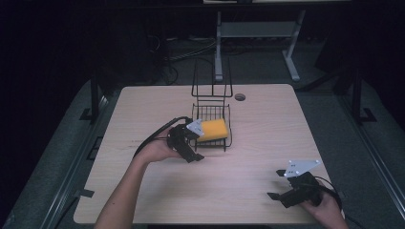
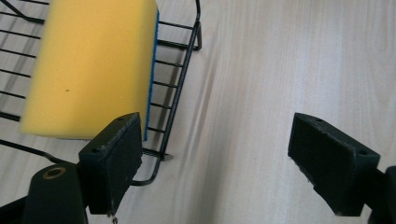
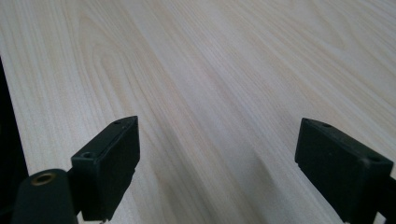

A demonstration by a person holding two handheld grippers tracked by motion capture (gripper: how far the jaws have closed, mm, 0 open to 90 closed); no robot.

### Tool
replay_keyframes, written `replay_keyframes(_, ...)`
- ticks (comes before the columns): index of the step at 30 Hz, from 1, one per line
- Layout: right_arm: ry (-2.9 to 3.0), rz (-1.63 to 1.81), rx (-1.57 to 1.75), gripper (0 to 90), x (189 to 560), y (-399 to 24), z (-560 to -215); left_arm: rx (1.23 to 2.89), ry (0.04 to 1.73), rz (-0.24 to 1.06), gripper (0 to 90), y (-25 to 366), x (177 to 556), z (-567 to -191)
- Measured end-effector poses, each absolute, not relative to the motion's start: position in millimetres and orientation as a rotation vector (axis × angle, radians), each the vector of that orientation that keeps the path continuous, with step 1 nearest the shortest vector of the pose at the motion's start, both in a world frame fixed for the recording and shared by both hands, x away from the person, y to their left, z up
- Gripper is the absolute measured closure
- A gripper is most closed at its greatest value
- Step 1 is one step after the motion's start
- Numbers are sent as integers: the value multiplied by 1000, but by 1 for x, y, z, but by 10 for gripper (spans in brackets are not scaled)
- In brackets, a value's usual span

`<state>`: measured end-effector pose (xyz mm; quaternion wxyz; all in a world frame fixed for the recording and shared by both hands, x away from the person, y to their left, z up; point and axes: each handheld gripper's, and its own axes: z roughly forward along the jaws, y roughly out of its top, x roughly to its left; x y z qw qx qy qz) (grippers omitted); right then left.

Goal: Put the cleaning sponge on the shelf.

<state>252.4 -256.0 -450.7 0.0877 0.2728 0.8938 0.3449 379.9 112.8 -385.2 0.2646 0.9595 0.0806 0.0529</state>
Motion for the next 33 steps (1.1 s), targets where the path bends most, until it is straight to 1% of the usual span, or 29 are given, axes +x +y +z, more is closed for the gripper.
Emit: replay_keyframes(33,2666,1014,807,137,252,-254,-452,2592,239,126,173,138,349,-402)
